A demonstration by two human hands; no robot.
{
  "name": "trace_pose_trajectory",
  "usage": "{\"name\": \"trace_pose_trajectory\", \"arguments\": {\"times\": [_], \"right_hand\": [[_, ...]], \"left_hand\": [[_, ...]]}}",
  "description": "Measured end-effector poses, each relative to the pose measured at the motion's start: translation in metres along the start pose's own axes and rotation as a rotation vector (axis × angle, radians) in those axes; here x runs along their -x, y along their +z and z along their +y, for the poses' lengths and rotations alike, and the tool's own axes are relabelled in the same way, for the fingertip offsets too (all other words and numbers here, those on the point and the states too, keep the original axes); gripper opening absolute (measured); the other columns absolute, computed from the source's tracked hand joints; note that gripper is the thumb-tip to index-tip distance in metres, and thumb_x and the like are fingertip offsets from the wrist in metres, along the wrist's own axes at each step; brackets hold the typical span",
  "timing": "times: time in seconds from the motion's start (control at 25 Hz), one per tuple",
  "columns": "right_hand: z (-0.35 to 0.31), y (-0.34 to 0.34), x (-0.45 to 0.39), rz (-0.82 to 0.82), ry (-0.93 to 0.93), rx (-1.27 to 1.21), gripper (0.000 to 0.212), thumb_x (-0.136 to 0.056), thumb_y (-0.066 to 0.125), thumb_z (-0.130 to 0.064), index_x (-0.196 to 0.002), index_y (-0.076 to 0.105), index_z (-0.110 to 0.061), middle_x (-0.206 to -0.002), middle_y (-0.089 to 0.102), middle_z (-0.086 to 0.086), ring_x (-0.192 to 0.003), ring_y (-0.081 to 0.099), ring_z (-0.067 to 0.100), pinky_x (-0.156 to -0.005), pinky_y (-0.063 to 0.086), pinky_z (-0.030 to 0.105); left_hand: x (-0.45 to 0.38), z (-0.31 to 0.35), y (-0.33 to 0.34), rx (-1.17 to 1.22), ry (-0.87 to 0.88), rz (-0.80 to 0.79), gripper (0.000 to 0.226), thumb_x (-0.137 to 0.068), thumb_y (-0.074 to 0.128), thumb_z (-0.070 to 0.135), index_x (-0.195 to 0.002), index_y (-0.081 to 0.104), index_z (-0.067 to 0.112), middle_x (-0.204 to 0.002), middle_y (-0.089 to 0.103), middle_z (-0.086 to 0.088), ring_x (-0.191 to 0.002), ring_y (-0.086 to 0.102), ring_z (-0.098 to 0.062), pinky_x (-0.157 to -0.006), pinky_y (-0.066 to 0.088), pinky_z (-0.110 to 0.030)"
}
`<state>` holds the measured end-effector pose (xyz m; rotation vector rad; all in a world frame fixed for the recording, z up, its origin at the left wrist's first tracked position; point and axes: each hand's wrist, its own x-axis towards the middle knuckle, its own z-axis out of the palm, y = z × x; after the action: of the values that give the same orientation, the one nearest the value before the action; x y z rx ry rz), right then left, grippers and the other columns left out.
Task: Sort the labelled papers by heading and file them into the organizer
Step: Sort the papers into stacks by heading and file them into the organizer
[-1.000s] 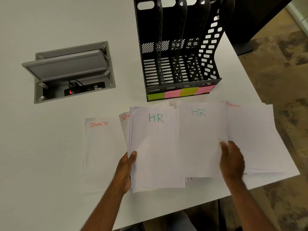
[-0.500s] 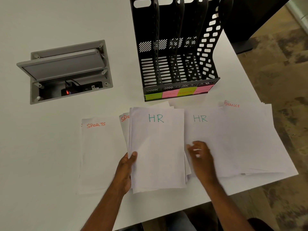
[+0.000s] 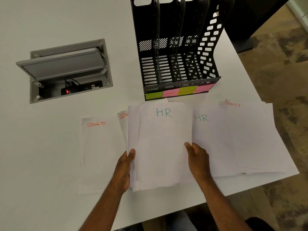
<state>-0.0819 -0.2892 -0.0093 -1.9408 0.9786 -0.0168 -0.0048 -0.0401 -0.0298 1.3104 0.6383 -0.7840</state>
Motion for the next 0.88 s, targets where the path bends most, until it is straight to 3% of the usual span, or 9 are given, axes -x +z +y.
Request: {"name": "trace_pose_trajectory", "arguments": {"times": [0.08, 0.24, 0.4, 0.52, 0.6, 0.68, 0.8, 0.88], "right_hand": [[0.002, -0.017, -0.008, 0.136, -0.081, 0.099, 0.027, -0.103, 0.05, -0.033, -0.082, 0.063, -0.022, -0.073, 0.061, -0.015, -0.061, 0.056, 0.001, -0.06, 0.04, 0.007], [0.021, -0.069, -0.036, 0.36, -0.185, 0.286, 0.027, -0.104, 0.043, -0.041, -0.094, 0.057, -0.021, -0.078, 0.061, -0.003, -0.067, 0.054, 0.017, -0.064, 0.041, 0.028], [0.059, -0.093, -0.054, 0.338, -0.106, 0.509, 0.038, -0.102, 0.039, -0.047, -0.099, 0.054, -0.012, -0.083, 0.065, 0.017, -0.07, 0.061, 0.039, -0.062, 0.044, 0.038], [0.065, -0.089, -0.053, 0.288, -0.027, 0.513, 0.031, -0.098, 0.055, -0.037, -0.115, 0.053, -0.011, -0.106, 0.063, 0.02, -0.092, 0.061, 0.042, -0.071, 0.05, 0.045], [0.057, -0.078, -0.046, 0.347, -0.056, 0.501, 0.042, -0.091, 0.067, -0.029, -0.126, 0.05, -0.012, -0.119, 0.057, 0.018, -0.107, 0.055, 0.039, -0.079, 0.052, 0.049], [0.038, -0.059, -0.032, 0.349, -0.143, 0.391, 0.039, -0.091, 0.067, -0.031, -0.125, 0.052, -0.017, -0.12, 0.057, 0.01, -0.105, 0.056, 0.03, -0.08, 0.053, 0.041], [0.0, -0.011, -0.001, 0.063, -0.101, 0.055, 0.013, -0.092, 0.062, -0.047, -0.097, 0.059, -0.036, -0.094, 0.065, -0.017, -0.085, 0.063, 0.004, -0.069, 0.047, 0.011], [-0.011, 0.014, 0.013, -0.105, 0.001, 0.015, 0.029, -0.084, 0.065, -0.06, -0.084, 0.057, -0.032, -0.079, 0.065, -0.02, -0.071, 0.061, -0.004, -0.056, 0.043, 0.007]], "left_hand": [[0.001, 0.003, -0.003, -0.002, 0.009, -0.006, 0.031, -0.096, 0.058, 0.041, -0.122, 0.065, 0.025, -0.113, 0.077, -0.003, -0.101, 0.073, -0.025, -0.081, 0.061, -0.042], [0.001, 0.007, -0.016, 0.002, 0.018, -0.01, 0.025, -0.095, 0.059, 0.041, -0.115, 0.067, 0.028, -0.106, 0.079, -0.001, -0.092, 0.077, -0.021, -0.067, 0.063, -0.035], [0.002, 0.005, -0.024, -0.01, 0.023, 0.015, 0.027, -0.095, 0.06, 0.042, -0.116, 0.067, 0.027, -0.105, 0.079, -0.001, -0.093, 0.076, -0.023, -0.068, 0.062, -0.036], [0.003, 0.002, -0.029, 0.006, 0.01, 0.01, 0.028, -0.096, 0.059, 0.039, -0.119, 0.066, 0.025, -0.109, 0.078, -0.003, -0.097, 0.075, -0.025, -0.073, 0.061, -0.037], [0.004, 0.001, -0.031, 0.018, 0.005, -0.002, 0.029, -0.095, 0.061, 0.04, -0.119, 0.067, 0.025, -0.111, 0.078, -0.004, -0.098, 0.075, -0.025, -0.072, 0.062, -0.036], [0.004, -0.001, -0.031, 0.028, -0.002, -0.007, 0.03, -0.092, 0.063, 0.04, -0.118, 0.067, 0.026, -0.11, 0.078, -0.004, -0.095, 0.076, -0.023, -0.068, 0.062, -0.033], [0.006, -0.001, -0.025, 0.029, -0.015, -0.023, 0.034, -0.087, 0.068, 0.039, -0.118, 0.067, 0.025, -0.109, 0.078, -0.006, -0.094, 0.076, -0.026, -0.067, 0.062, -0.035], [0.007, 0.0, -0.02, 0.034, -0.014, -0.05, 0.041, -0.082, 0.073, 0.037, -0.12, 0.068, 0.023, -0.11, 0.078, -0.008, -0.095, 0.076, -0.027, -0.067, 0.062, -0.035]]}}
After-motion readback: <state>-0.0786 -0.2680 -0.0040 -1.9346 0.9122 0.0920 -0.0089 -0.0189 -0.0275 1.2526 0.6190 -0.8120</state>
